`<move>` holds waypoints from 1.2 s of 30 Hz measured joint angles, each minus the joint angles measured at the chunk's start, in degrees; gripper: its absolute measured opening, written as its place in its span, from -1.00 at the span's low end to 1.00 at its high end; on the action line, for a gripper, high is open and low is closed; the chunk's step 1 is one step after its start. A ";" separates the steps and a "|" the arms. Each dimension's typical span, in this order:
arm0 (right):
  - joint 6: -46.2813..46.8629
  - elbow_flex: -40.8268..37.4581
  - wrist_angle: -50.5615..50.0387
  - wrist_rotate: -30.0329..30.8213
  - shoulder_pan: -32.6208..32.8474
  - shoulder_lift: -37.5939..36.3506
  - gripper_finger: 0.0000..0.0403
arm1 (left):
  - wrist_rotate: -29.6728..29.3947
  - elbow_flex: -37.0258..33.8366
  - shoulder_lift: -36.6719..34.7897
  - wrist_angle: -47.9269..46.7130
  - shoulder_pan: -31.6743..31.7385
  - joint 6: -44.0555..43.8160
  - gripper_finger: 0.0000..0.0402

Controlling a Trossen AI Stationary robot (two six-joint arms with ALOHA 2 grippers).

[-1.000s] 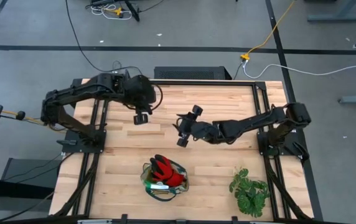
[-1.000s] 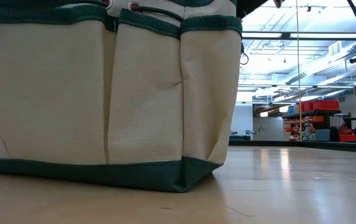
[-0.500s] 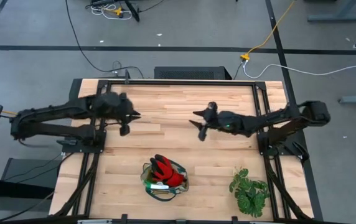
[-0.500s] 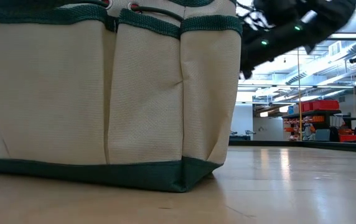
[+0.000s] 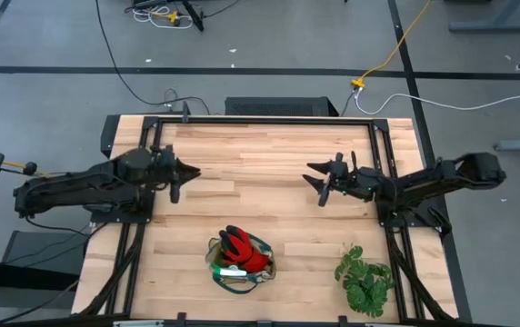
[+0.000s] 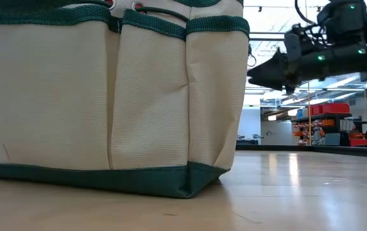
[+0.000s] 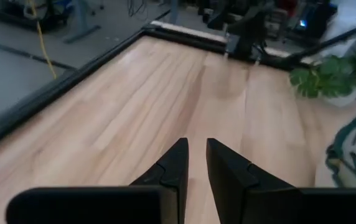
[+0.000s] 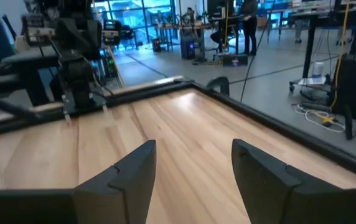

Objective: Pick & Place Garden tools in Gardening bag
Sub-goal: Return to Home Position

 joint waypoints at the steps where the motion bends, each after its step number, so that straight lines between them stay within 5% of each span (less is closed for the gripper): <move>1: 0.00 -0.79 -0.08 -0.02 0.00 -0.47 0.03 | -0.18 -0.61 -0.15 0.48 -0.02 -1.52 -0.69; 18: -0.11 -8.61 2.36 0.04 0.00 -2.61 0.03 | -0.01 -21.44 -0.24 26.08 -3.81 2.13 -0.69; 36: 1.49 -8.61 2.10 -0.09 0.00 -2.75 0.03 | -0.01 -22.70 -0.10 21.73 -3.80 -0.33 -0.69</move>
